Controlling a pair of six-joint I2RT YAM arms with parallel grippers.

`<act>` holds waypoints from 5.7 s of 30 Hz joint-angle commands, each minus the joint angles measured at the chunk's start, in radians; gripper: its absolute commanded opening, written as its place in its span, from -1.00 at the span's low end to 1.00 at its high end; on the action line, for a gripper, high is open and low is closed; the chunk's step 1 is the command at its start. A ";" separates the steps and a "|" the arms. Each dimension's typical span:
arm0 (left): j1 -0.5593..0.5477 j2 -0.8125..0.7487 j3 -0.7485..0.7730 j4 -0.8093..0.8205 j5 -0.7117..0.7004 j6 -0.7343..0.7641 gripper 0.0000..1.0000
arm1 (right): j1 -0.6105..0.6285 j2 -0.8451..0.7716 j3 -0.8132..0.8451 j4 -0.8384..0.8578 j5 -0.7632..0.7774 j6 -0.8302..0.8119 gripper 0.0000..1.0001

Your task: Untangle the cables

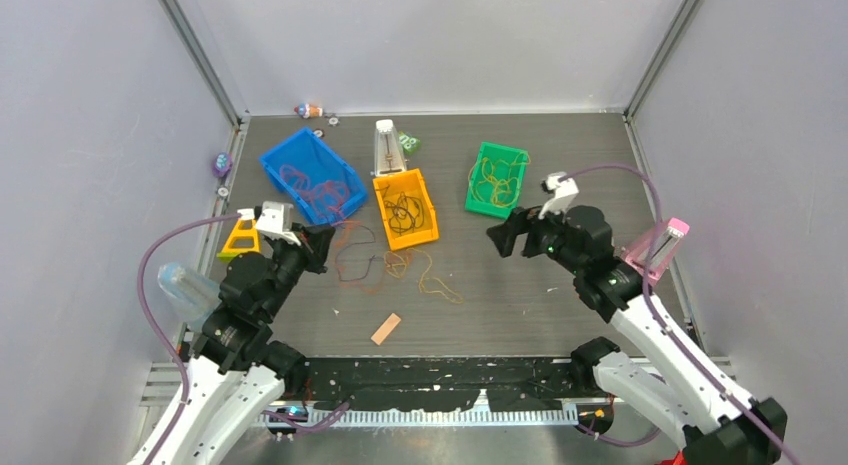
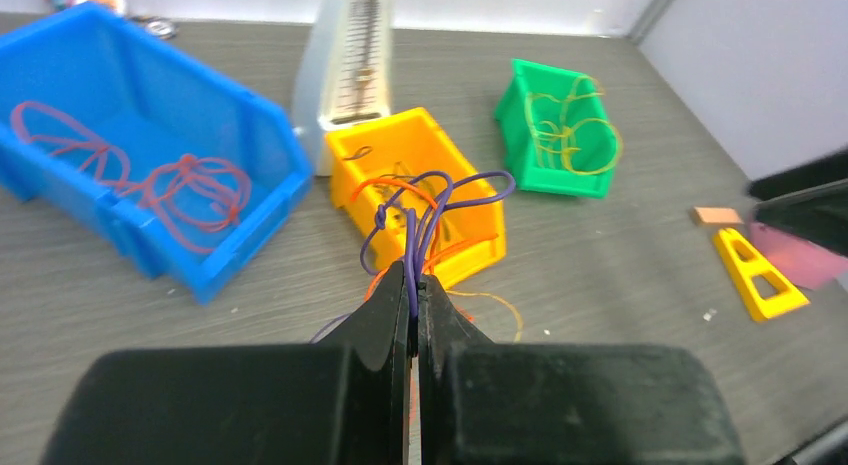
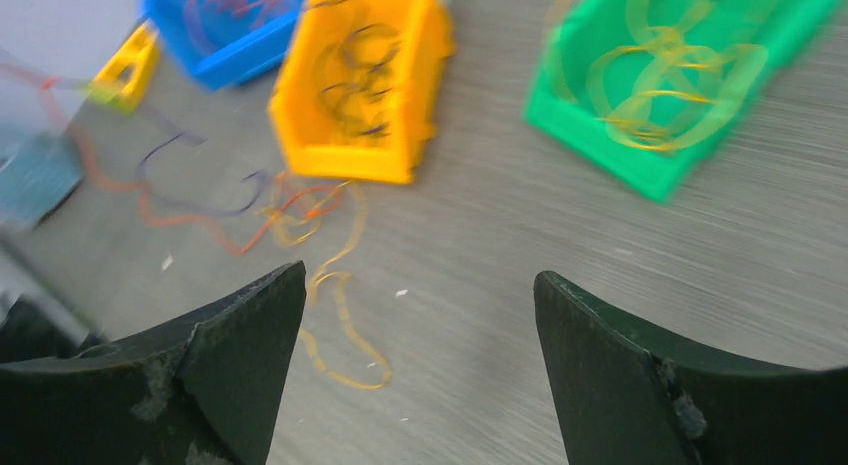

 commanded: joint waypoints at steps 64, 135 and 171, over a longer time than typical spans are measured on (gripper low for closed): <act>-0.136 0.341 -0.379 0.645 0.334 0.100 0.95 | 0.527 0.402 0.579 -0.282 0.171 -0.125 -0.89; 0.069 0.075 -0.306 0.225 -0.037 -0.135 -1.00 | 0.030 0.357 0.759 -0.315 0.394 -0.076 -0.90; 0.069 0.108 -0.219 0.111 -0.072 -0.129 -1.00 | -0.022 1.079 0.950 -0.231 0.552 -0.076 -0.90</act>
